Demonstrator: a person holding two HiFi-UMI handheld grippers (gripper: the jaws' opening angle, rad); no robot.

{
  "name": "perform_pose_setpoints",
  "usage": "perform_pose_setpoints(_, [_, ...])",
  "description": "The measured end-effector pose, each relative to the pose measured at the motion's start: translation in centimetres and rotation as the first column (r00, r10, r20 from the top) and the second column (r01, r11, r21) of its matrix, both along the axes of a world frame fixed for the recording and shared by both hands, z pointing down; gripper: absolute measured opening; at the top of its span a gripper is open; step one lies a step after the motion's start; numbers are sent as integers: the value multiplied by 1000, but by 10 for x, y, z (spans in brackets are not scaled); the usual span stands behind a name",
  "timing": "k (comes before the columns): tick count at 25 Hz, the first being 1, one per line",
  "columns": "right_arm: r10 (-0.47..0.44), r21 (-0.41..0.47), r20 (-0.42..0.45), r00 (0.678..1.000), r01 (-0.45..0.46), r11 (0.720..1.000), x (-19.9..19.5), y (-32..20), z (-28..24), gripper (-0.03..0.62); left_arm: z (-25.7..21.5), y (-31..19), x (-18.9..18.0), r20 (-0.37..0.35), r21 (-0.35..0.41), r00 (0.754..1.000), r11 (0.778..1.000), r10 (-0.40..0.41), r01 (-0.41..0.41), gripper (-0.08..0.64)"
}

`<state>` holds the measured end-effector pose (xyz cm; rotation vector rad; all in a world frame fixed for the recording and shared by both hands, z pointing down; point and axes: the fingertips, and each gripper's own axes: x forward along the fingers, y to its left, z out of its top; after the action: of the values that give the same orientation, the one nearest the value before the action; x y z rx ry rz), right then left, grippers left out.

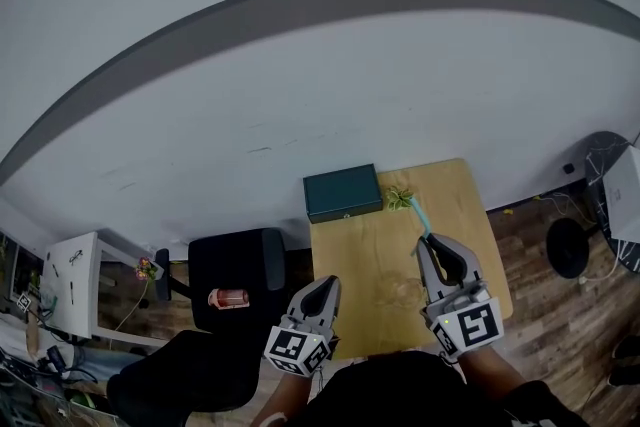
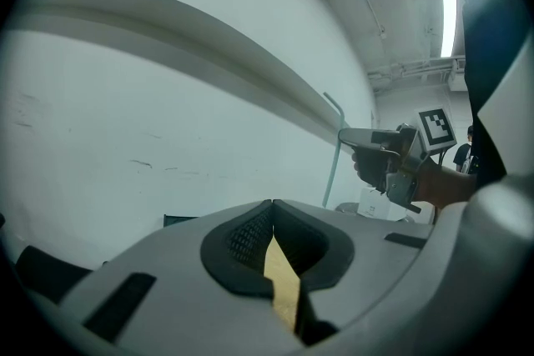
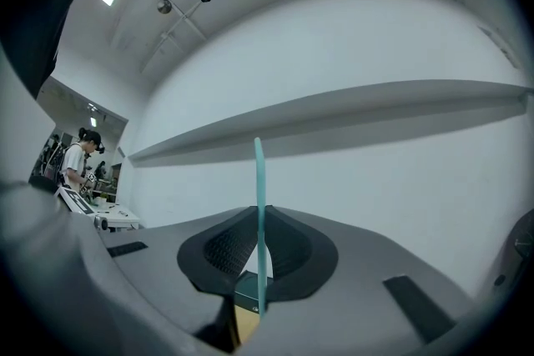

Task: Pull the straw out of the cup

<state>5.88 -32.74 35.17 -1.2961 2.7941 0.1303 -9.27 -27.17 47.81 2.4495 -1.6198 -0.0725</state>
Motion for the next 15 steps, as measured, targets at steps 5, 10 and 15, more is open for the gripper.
perform_pose_setpoints(5, [-6,-4,-2,1000,6,1000,-1,0,2,46,1,5,0,-4,-5,1000,1000,-6,6,18])
perform_pose_setpoints(10, [12,33,-48,999,-10,999,-1,0,2,46,-1,8,3,-2,-1,1000,1000,0,0,18])
perform_pose_setpoints(15, [14,46,-59,998,-11,999,0,0,1,46,-2,7,5,3,1,1000,1000,2,-2,18])
